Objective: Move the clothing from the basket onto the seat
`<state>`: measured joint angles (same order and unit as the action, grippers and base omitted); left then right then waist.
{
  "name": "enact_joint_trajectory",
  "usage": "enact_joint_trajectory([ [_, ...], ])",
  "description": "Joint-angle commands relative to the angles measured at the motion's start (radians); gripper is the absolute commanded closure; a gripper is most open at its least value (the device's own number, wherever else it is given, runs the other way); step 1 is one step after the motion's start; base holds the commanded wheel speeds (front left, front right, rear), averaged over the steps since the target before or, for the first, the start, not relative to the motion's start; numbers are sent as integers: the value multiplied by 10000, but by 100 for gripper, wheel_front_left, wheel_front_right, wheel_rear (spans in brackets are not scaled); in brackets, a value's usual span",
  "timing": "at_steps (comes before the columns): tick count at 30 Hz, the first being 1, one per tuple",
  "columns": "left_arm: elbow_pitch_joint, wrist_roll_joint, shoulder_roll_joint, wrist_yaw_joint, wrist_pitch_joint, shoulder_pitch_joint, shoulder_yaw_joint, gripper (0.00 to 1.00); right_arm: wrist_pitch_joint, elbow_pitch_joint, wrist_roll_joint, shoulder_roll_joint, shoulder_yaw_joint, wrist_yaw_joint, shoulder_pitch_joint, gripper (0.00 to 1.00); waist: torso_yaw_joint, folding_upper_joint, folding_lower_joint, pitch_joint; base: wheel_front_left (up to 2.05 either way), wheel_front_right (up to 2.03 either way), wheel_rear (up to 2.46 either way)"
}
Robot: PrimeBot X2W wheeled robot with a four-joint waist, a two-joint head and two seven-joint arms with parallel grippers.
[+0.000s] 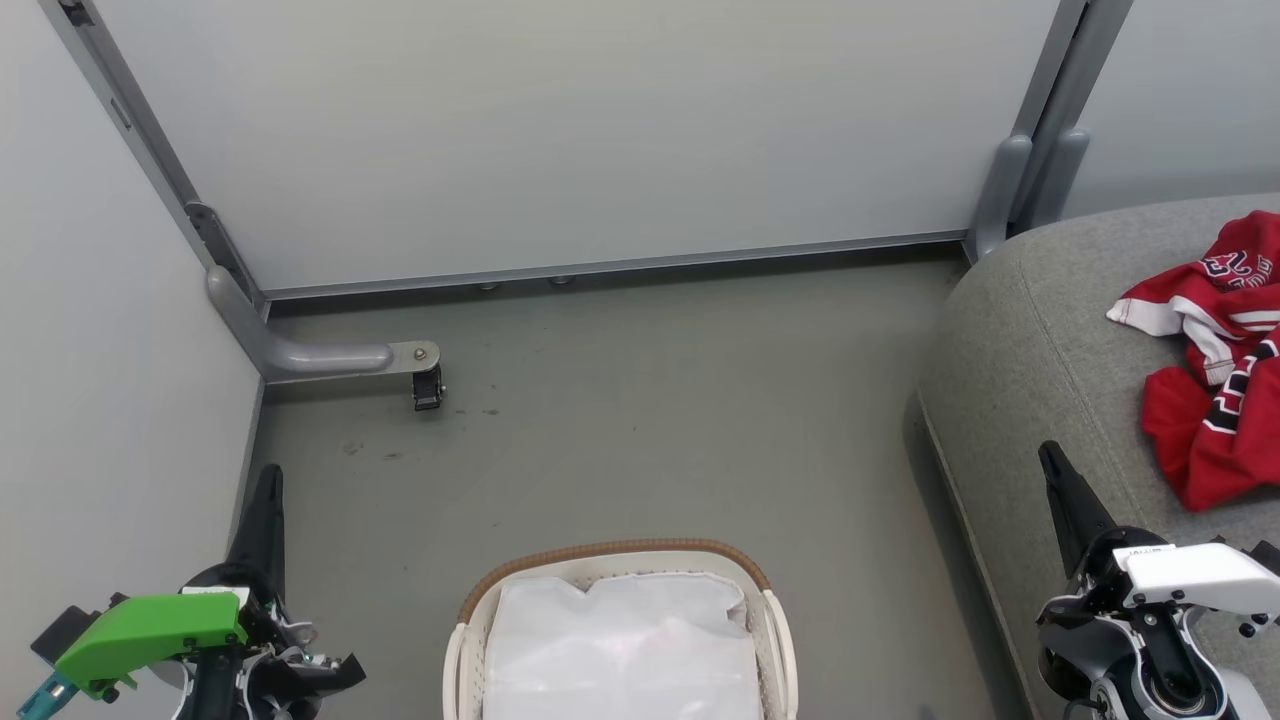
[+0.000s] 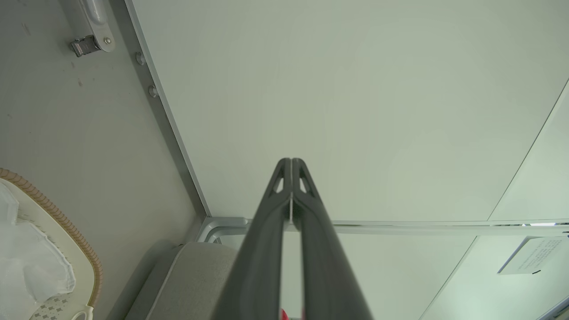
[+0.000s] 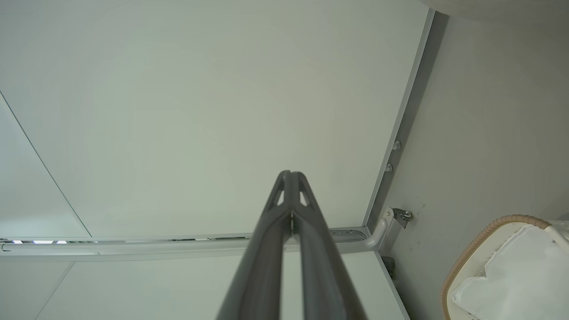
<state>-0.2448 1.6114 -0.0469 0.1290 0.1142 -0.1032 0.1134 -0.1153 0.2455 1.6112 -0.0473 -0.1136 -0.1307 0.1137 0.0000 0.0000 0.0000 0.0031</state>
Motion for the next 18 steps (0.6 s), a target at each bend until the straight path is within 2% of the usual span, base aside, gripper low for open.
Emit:
enact_joint_trajectory([
  [1,14,31,-62,33,32,-109,23,100,-12,-38,35,-56,-20,0,-107,100,0,0,0,0,0,0,0],
  [18,15,32,-62,33,32,-109,23,100,-12,-38,35,-56,-20,0,-107,100,0,0,0,0,0,0,0],
])
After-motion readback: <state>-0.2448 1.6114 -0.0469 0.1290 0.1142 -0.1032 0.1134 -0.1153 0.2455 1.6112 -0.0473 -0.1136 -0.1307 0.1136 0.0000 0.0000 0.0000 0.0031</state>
